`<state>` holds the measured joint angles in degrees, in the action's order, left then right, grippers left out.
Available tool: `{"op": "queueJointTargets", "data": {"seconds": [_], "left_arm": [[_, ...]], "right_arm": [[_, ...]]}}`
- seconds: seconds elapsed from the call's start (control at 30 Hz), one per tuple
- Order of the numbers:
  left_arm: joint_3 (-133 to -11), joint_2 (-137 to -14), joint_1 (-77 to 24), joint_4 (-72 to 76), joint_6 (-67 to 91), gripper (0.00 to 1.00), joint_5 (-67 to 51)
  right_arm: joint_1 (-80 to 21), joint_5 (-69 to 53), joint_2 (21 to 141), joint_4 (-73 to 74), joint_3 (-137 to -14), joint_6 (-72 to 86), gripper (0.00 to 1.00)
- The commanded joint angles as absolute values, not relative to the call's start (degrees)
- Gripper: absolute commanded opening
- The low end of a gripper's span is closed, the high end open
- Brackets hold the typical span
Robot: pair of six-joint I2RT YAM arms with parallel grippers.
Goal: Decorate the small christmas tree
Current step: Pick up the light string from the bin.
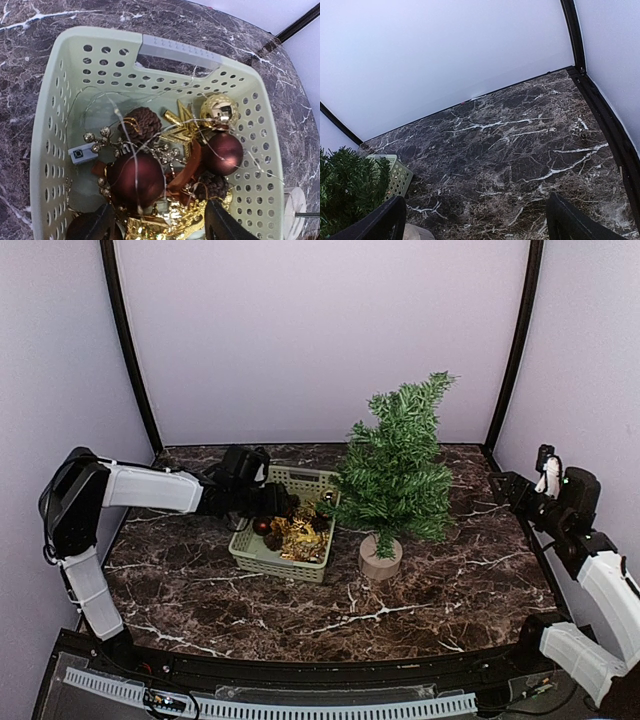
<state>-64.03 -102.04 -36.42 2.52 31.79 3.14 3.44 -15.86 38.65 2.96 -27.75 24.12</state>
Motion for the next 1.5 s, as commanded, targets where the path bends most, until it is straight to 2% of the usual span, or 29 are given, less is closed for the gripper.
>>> {"op": "queueJointTargets", "data": {"seconds": [0.0, 0.27, 0.5, 0.6, 0.67, 1.03, 1.3, 1.47], "left_arm": [[-65.91, -105.07, -35.42, 6.43, 31.32, 0.63, 1.54], [-68.79, -109.14, -34.89, 5.57, 26.06, 0.59, 10.21], [-67.45, -108.99, -32.82, 6.81, 24.27, 0.43, 13.39], [-66.66, -108.89, -31.9, 8.02, 23.1, 0.25, 13.12], [-66.12, -108.6, -31.22, 8.57, 22.21, 0.19, 12.94], [-61.26, -102.38, -27.42, 11.07, 19.66, 0.02, 10.43], [-59.87, -90.95, -23.29, 7.22, 18.31, 0.0, 5.46], [-63.18, -83.84, -22.88, 2.2, 10.84, 0.0, -7.99]], "right_arm": [[3.34, -15.94, 38.01, 0.94, -26.96, 23.78, 0.99], [3.34, -15.81, 38.67, 0.28, -27.07, 23.97, 0.99], [3.36, -16.02, 39.41, 0.19, -27.15, 24.17, 0.99], [3.35, -16.0, 39.78, -0.45, -27.07, 24.21, 0.99], [3.34, -16.06, 40.04, -1.21, -27.03, 24.26, 0.99], [3.21, -15.99, 40.57, -2.36, -26.11, 24.54, 0.99], [3.08, -16.55, 41.62, -2.04, -28.44, 22.87, 0.99], [3.08, -18.24, 41.33, -0.95, -31.11, 22.49, 0.99]]}}
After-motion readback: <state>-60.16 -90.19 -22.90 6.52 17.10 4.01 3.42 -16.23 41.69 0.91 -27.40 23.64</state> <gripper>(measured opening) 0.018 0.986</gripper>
